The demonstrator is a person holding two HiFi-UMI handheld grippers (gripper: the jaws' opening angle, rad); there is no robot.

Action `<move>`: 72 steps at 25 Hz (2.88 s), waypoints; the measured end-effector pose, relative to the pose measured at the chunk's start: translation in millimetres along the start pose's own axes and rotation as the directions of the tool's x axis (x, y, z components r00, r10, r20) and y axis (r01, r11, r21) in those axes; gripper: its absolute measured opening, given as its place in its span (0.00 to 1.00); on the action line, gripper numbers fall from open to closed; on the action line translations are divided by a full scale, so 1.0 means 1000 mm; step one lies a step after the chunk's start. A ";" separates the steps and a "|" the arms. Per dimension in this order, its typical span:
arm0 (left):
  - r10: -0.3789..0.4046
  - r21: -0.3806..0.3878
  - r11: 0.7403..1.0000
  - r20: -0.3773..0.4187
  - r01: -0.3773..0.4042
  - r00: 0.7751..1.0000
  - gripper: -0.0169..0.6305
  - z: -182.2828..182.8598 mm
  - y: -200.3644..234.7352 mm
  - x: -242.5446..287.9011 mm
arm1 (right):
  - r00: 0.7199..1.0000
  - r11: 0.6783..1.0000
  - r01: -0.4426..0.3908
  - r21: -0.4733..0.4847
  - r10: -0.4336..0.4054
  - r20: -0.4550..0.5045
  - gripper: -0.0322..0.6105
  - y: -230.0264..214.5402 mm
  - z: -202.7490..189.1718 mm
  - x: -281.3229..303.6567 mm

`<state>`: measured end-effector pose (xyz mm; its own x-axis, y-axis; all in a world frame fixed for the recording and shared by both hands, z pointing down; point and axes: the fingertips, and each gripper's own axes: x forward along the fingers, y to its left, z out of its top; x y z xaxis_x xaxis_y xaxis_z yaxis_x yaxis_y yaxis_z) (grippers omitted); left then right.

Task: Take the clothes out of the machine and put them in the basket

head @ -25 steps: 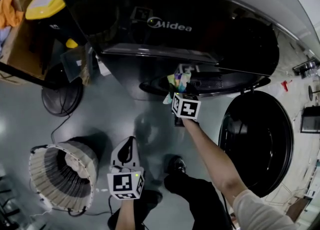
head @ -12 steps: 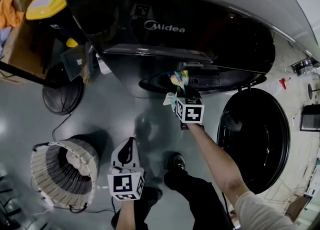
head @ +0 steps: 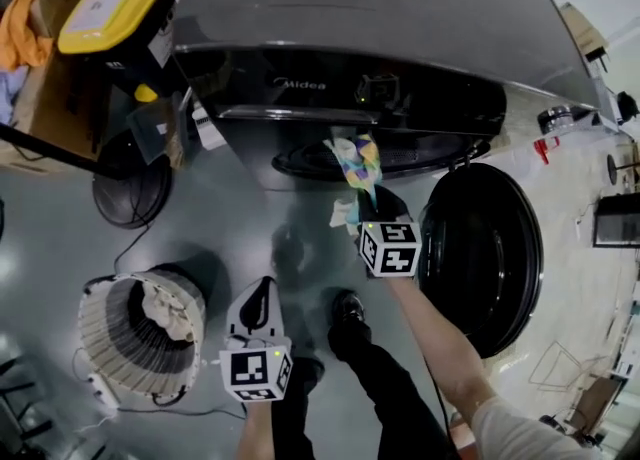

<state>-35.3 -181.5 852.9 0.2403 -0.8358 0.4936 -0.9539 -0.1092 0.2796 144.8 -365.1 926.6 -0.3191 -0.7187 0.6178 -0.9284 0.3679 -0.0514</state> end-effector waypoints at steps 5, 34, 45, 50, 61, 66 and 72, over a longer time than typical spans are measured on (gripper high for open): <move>-0.010 0.012 1.000 0.010 0.010 1.000 0.05 0.047 -0.009 -0.029 | 1.000 1.000 0.004 0.013 -0.004 0.003 0.16 0.009 0.024 -0.059; 0.037 0.048 0.998 0.189 -0.046 0.981 0.05 0.294 -0.113 -0.181 | 0.972 0.991 -0.119 -0.060 0.129 0.194 0.16 0.051 0.239 -0.358; 0.126 0.023 0.990 0.310 -0.140 0.942 0.05 0.369 -0.131 -0.251 | 0.897 0.954 -0.192 -0.230 0.266 0.352 0.16 0.066 0.335 -0.453; 0.194 0.012 0.977 0.361 -0.213 0.912 0.05 0.383 -0.119 -0.286 | 0.865 0.942 -0.215 -0.259 0.307 0.397 0.16 0.074 0.372 -0.456; 0.428 -0.084 0.900 0.361 -0.428 0.828 0.05 0.357 -0.047 -0.383 | 0.793 0.858 -0.363 -0.363 0.489 0.363 0.16 0.175 0.396 -0.445; 0.564 -0.166 0.823 0.358 -0.544 0.744 0.05 0.336 -0.004 -0.450 | 0.717 0.763 -0.467 -0.447 0.622 0.313 0.16 0.264 0.395 -0.448; 0.724 -0.283 0.689 0.317 -0.667 0.613 0.05 0.292 0.036 -0.541 | 0.617 0.619 -0.584 -0.525 0.759 0.208 0.16 0.373 0.377 -0.455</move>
<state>-252.4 109.2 355.8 -0.5999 -0.7620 0.2437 -0.7669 0.6345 0.0960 -127.7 -123.4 330.5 -0.9411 -0.2868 0.1793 -0.2881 0.9574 0.0190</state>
